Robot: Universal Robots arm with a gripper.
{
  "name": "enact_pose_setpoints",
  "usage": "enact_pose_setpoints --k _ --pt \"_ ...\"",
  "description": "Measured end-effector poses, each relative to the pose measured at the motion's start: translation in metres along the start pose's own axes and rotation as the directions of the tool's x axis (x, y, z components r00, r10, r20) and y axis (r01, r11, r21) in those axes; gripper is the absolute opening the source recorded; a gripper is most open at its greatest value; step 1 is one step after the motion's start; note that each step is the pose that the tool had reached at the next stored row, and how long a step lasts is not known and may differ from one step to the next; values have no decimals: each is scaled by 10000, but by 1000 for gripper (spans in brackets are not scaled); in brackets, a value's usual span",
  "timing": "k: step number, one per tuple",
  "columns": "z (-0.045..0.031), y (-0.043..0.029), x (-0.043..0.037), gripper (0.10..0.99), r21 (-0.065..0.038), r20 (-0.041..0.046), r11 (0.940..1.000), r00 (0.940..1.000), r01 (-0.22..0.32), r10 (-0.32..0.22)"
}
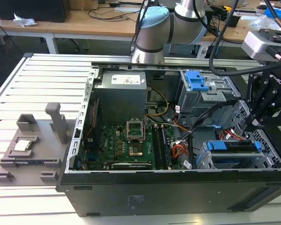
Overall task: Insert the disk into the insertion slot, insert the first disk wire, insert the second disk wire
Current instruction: 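Insert the first disk wire, then insert the second disk wire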
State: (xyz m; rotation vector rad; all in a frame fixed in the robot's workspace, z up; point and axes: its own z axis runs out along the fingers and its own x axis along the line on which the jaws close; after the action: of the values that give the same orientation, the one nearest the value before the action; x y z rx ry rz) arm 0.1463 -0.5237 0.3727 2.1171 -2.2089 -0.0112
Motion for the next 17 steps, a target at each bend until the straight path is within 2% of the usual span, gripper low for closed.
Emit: enact_pose_setpoints --k 6,16,17 --pt "11 115 5 106 0 1 10000 10000 -1 1" --pt "14 130 5 106 0 0 10000 10000 -1 1" --pt "15 132 5 235 0 1 10000 10000 -1 1"
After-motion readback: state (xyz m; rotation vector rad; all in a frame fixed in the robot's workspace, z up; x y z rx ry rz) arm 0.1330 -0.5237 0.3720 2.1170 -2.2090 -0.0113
